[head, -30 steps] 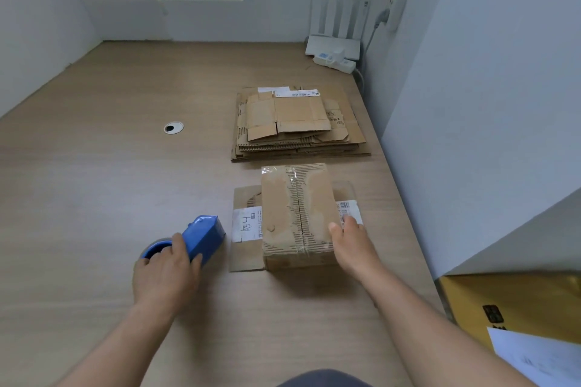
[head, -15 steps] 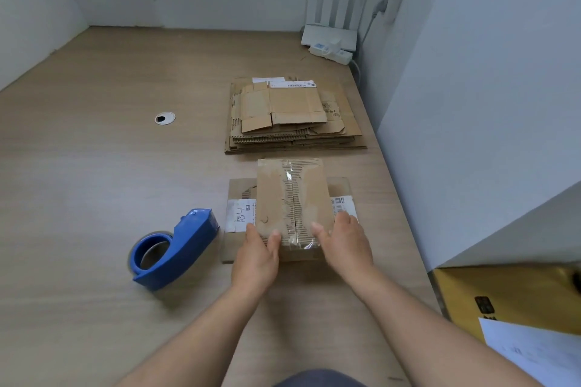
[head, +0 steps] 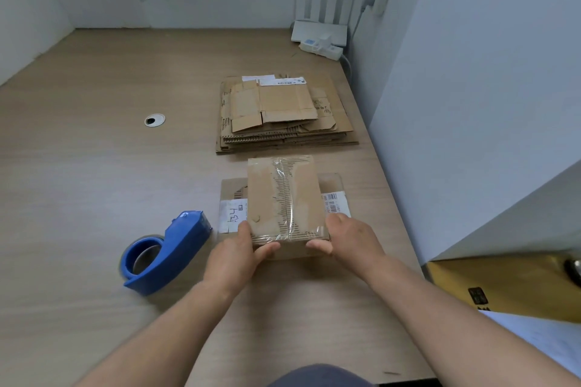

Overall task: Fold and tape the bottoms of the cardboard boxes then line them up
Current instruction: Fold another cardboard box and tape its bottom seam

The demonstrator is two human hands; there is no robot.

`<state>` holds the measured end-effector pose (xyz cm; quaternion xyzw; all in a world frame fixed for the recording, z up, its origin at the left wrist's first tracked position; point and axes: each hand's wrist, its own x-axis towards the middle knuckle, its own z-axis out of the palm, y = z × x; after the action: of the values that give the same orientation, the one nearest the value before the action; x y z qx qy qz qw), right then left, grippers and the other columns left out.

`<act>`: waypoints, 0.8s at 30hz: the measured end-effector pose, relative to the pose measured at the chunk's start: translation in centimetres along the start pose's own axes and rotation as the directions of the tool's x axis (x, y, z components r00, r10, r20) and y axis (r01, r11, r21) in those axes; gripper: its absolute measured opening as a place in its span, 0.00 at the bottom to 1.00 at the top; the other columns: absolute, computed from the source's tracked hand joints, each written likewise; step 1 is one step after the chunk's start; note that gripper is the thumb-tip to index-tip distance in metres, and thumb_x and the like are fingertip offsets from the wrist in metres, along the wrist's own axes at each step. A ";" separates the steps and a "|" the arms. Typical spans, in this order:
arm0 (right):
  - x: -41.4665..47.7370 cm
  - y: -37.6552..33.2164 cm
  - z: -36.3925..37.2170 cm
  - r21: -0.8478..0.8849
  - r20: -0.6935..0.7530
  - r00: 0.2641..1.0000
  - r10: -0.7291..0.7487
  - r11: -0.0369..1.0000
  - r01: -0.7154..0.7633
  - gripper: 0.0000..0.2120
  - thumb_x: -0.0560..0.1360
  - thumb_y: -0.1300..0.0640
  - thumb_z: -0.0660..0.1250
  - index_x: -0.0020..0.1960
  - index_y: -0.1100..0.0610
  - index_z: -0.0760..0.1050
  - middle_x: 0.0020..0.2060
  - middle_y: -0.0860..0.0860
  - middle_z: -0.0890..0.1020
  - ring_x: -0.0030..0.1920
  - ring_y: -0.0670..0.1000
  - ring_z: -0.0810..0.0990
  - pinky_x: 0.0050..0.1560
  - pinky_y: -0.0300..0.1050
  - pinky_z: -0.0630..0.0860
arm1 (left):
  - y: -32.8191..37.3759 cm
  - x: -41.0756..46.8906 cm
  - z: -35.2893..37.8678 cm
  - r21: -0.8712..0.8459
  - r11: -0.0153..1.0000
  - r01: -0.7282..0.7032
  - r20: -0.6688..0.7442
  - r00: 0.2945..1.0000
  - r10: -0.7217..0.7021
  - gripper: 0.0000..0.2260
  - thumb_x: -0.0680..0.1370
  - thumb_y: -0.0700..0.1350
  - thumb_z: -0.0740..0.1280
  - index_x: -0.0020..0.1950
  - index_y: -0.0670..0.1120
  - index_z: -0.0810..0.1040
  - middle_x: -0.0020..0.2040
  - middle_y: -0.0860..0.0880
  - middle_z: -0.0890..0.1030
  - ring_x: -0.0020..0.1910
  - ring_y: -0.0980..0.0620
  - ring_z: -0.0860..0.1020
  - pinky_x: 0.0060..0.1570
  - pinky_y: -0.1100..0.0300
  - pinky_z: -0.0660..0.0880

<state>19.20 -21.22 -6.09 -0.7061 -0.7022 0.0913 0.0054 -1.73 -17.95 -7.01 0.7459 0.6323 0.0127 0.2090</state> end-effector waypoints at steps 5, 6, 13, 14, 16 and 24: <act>-1.5 2.7 3.7 0.016 -0.184 0.965 -0.184 0.982 0.190 0.25 0.79 0.46 0.49 0.33 0.55 0.75 0.29 0.48 0.78 0.27 0.48 0.78 0.21 0.36 0.68 | -2.6 0.1 -0.8 -0.422 0.898 -0.126 0.172 0.961 0.216 0.27 0.81 0.52 0.59 0.77 0.57 0.52 0.72 0.58 0.66 0.69 0.54 0.68 0.66 0.60 0.67; -1.8 2.9 4.1 0.024 -0.204 0.959 -0.198 0.978 0.207 0.27 0.81 0.46 0.46 0.33 0.54 0.75 0.29 0.47 0.77 0.27 0.48 0.77 0.21 0.35 0.68 | -2.9 0.1 -0.9 -0.484 0.867 -0.116 0.206 0.948 0.242 0.27 0.81 0.51 0.58 0.77 0.57 0.51 0.73 0.58 0.63 0.71 0.54 0.65 0.70 0.59 0.64; -1.6 2.1 0.7 0.076 0.089 0.993 -0.078 0.995 0.071 0.14 0.78 0.50 0.57 0.58 0.57 0.73 0.57 0.52 0.75 0.59 0.53 0.73 0.52 0.45 0.70 | -2.5 -0.8 -0.3 -0.428 0.903 -0.037 -0.064 0.998 0.011 0.11 0.80 0.51 0.62 0.60 0.54 0.78 0.52 0.55 0.82 0.52 0.52 0.79 0.51 0.57 0.76; -1.5 2.2 0.3 0.137 0.079 0.996 -0.048 0.990 0.037 0.12 0.76 0.53 0.59 0.57 0.57 0.74 0.56 0.52 0.75 0.58 0.53 0.73 0.51 0.44 0.70 | -2.4 -0.9 -0.2 -0.425 0.905 -0.025 -0.094 0.995 -0.016 0.10 0.79 0.51 0.63 0.57 0.54 0.80 0.50 0.54 0.83 0.49 0.52 0.80 0.48 0.57 0.77; -1.2 2.1 -0.5 0.222 0.058 0.997 -0.046 0.974 0.032 0.09 0.76 0.55 0.62 0.52 0.57 0.76 0.52 0.52 0.78 0.54 0.53 0.75 0.48 0.43 0.68 | -2.3 -1.0 -0.2 -0.414 0.910 -0.015 -0.124 0.991 -0.041 0.07 0.79 0.51 0.64 0.48 0.53 0.81 0.43 0.52 0.84 0.42 0.52 0.80 0.43 0.56 0.77; 0.2 1.2 -1.5 0.152 0.148 0.985 -0.086 0.986 0.063 0.11 0.77 0.49 0.64 0.38 0.52 0.67 0.50 0.52 0.81 0.50 0.53 0.76 0.41 0.42 0.61 | -2.0 -0.6 -0.3 -0.368 0.930 0.025 -0.064 0.997 -0.052 0.09 0.79 0.51 0.65 0.47 0.48 0.82 0.38 0.49 0.82 0.39 0.49 0.79 0.41 0.56 0.77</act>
<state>20.55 -20.81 -4.77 -0.6677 -0.7180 0.1967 0.0067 -3.83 -18.20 -7.26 0.6804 0.6403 0.1533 0.3217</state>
